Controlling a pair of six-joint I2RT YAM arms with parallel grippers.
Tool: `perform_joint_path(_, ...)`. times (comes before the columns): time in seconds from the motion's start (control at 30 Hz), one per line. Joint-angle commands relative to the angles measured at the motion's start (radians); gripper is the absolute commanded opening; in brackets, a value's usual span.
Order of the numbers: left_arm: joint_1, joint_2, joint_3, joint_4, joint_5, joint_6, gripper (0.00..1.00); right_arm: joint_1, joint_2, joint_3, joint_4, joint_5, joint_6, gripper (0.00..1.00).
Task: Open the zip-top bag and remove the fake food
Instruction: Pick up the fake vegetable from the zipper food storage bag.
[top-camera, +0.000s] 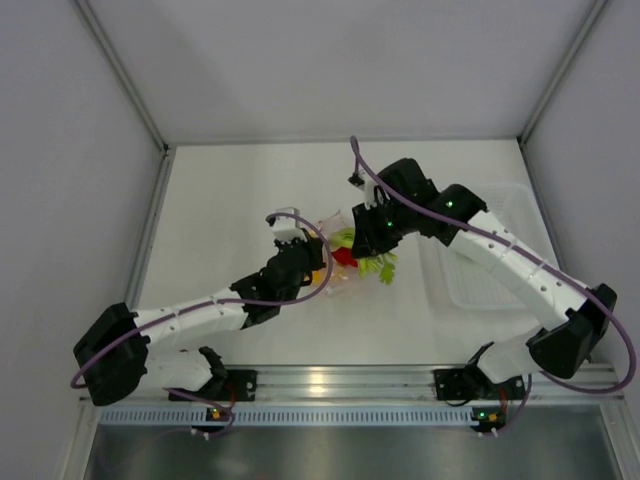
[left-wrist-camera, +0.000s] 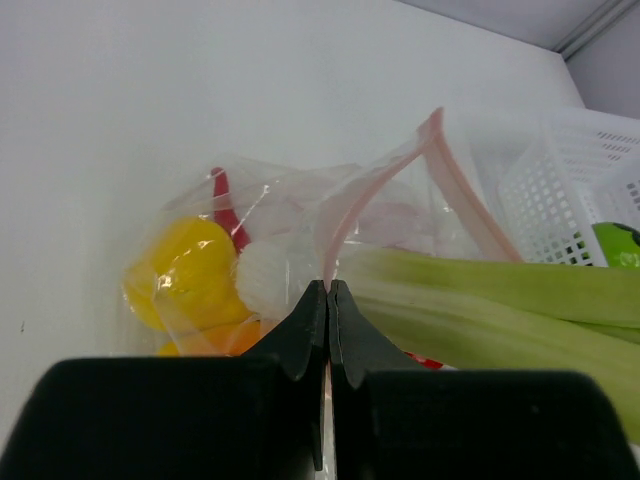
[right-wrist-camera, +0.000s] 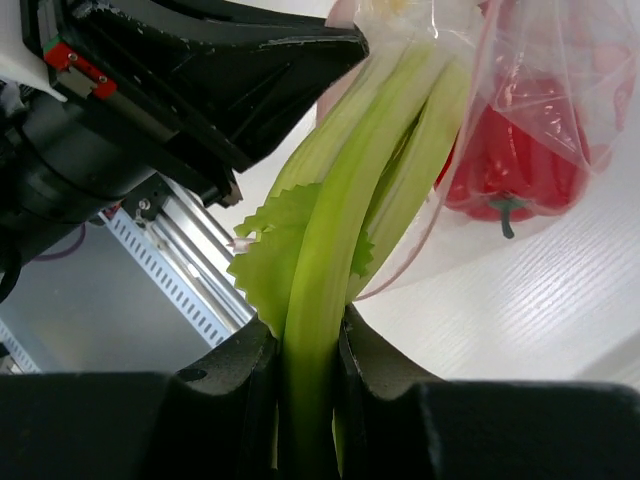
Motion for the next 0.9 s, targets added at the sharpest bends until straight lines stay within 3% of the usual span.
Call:
perform_joint_path(0.0,-0.010,-0.035,0.071,0.062,0.064,0.069,0.00,0.049,0.020,0.155,-0.037,0.049,-0.023,0.00)
perform_joint_path(0.17,-0.010,-0.010,0.103,0.063,0.118,0.127,0.00,0.047,0.051,0.296,-0.127,0.079,-0.032,0.00)
perform_joint_path(0.4,-0.010,0.013,0.144,0.059,0.064,0.173,0.00,0.050,0.038,0.395,-0.267,-0.022,-0.141,0.00)
perform_joint_path(0.53,-0.010,-0.002,0.153,0.060,0.079,0.175,0.00,0.096,0.057,0.349,-0.318,0.104,-0.146,0.00)
perform_joint_path(0.7,-0.010,-0.004,0.186,0.060,0.115,0.212,0.00,0.122,0.075,0.302,-0.267,0.138,-0.130,0.00)
perform_joint_path(0.87,-0.010,0.004,0.193,0.060,0.138,0.245,0.00,0.121,0.064,0.419,-0.258,0.118,-0.129,0.00)
